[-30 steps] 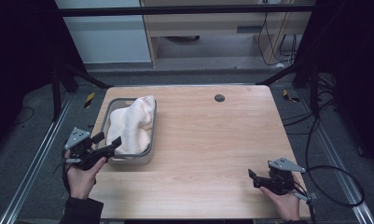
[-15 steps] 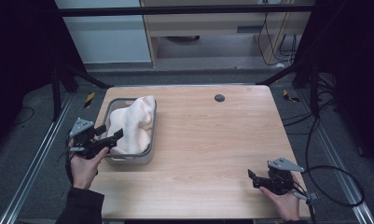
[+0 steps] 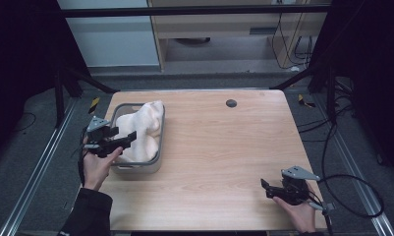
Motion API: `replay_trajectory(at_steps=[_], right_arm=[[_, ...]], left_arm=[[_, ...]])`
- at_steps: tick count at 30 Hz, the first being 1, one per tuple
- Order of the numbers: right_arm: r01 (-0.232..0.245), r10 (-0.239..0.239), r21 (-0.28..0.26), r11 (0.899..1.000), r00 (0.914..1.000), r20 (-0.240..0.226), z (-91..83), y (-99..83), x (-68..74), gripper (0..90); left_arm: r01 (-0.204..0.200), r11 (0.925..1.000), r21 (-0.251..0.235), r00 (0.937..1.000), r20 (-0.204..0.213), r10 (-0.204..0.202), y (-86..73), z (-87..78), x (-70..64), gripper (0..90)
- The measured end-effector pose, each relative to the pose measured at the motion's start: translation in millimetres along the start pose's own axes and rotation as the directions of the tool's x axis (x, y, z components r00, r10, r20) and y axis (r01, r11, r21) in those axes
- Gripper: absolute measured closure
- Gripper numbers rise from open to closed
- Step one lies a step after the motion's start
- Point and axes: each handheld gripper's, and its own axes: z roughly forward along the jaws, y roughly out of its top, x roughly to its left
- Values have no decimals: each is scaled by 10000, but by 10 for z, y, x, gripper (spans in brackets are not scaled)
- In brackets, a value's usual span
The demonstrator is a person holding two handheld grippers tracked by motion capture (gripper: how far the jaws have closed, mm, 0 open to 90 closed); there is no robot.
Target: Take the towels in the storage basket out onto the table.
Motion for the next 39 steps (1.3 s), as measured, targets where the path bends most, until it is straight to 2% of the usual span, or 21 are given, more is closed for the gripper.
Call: replay_trajectory(at_steps=[8,19,27,30,39], right_arm=[[8,-8,6,10000,10000,-38,0,0,-1,152],[-5,7,129,9999,9999,-130,15,-3,13,149],[-21,23,134,9999,9999,-169,17,-3,12,144],[21,-18,142,9999,9999,-163,22,-5,10,143],[44,-41,198,9998,9998,-184,30,-6,11,141]], left_arm=[[-128,9984,550,9999,-82,133,45,196,-16,244],[-146,9941,1071,9993,-317,181,71,359,5,235],[-242,9867,1605,9983,-487,324,68,473,14,209],[-285,9818,1878,9979,-525,390,54,533,9,198],[-349,9725,2303,9962,-696,522,13,629,-3,168]])
